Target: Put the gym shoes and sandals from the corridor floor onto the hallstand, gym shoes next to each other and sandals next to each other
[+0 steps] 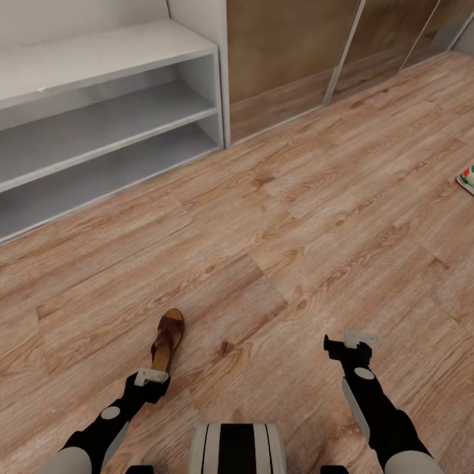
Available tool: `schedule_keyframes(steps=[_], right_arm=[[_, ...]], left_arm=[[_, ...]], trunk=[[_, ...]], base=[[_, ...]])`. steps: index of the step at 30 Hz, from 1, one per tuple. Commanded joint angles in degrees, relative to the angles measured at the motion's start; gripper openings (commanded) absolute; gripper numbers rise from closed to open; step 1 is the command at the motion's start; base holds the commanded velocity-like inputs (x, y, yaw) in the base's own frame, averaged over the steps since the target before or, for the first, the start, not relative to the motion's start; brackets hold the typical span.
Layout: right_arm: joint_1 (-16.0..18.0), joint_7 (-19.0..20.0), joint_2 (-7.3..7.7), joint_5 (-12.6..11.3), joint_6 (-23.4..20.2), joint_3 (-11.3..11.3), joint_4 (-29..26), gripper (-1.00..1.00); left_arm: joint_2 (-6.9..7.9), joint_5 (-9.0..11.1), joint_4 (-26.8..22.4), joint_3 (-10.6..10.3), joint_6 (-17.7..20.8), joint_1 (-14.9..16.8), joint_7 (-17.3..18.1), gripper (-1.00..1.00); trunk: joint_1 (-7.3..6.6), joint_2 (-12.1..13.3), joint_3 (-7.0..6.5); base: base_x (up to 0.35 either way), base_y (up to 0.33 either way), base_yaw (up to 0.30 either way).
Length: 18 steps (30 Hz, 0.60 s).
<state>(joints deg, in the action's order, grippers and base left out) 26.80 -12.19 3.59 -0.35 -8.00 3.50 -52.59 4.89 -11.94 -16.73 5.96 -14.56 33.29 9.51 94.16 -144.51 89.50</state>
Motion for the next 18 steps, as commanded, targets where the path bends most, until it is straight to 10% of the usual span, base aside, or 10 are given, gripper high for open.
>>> schedule_keyframes(steps=[1,18], right_arm=[[0.00,-0.20,0.02,-0.03,-0.35,-0.07,-0.09,1.00],[0.00,-0.20,-0.02,-0.05,-0.35,-0.07,-0.06,1.00]], left_arm=[[-0.02,-0.52,0.03,0.52,-0.20,0.03,0.33,1.00],[0.05,-0.58,0.03,1.57,-0.21,0.04,0.33,1.00]], trunk=[[-0.01,-0.01,0.03],[-0.01,-0.01,0.03]], base=[[0.000,0.000,0.000],[0.000,0.000,0.000]])
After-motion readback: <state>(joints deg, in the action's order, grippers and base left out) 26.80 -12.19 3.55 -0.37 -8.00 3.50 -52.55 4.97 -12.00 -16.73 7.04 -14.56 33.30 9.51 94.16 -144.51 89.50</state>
